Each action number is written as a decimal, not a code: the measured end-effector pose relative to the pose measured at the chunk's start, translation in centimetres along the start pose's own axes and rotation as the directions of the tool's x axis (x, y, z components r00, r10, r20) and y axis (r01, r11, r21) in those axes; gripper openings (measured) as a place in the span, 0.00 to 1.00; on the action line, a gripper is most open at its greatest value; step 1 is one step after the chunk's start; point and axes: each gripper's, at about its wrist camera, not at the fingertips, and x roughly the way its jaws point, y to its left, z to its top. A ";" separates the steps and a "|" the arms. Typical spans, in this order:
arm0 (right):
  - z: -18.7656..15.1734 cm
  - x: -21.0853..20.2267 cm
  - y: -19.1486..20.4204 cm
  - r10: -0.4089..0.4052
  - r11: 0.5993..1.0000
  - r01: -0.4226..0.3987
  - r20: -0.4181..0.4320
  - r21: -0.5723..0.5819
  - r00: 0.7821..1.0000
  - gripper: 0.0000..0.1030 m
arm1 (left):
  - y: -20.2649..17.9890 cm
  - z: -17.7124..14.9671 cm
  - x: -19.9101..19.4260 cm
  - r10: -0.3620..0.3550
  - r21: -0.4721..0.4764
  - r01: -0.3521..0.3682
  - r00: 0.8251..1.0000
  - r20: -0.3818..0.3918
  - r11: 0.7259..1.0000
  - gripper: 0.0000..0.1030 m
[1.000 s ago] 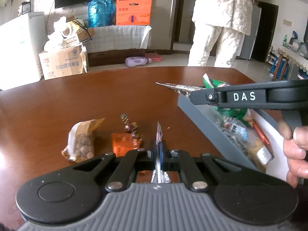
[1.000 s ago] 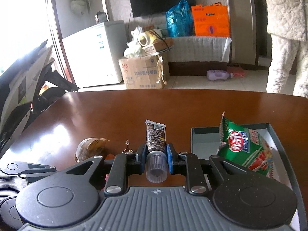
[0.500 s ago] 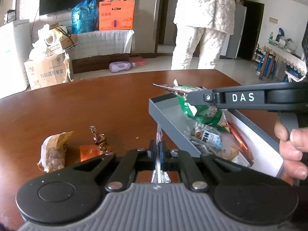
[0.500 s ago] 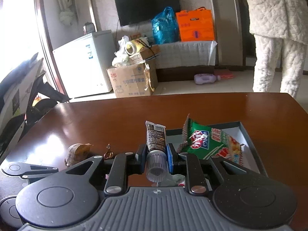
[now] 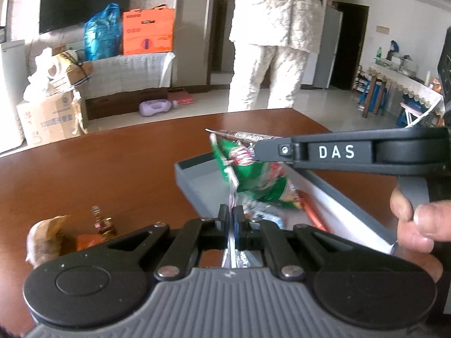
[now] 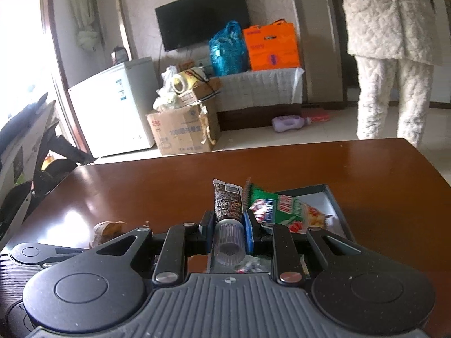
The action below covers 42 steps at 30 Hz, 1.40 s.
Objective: Organize snacks
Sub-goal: 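Carry candy stick with left gripper while right gripper carries grey tube over box, then open left gripper to drop candy stick while right gripper releases grey tube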
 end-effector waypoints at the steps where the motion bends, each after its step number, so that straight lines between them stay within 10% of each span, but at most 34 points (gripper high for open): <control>1: 0.0 -0.2 -0.4 -0.007 1.000 0.007 0.002 0.006 1.000 0.23 | -0.5 0.1 0.2 -0.009 0.005 0.009 1.000 0.002 1.000 0.00; 42: -3.6 3.4 -5.1 -0.129 0.991 0.130 -0.188 -0.004 0.974 0.24 | -2.2 -0.1 8.8 -0.108 -0.014 0.108 0.991 -0.077 0.994 0.00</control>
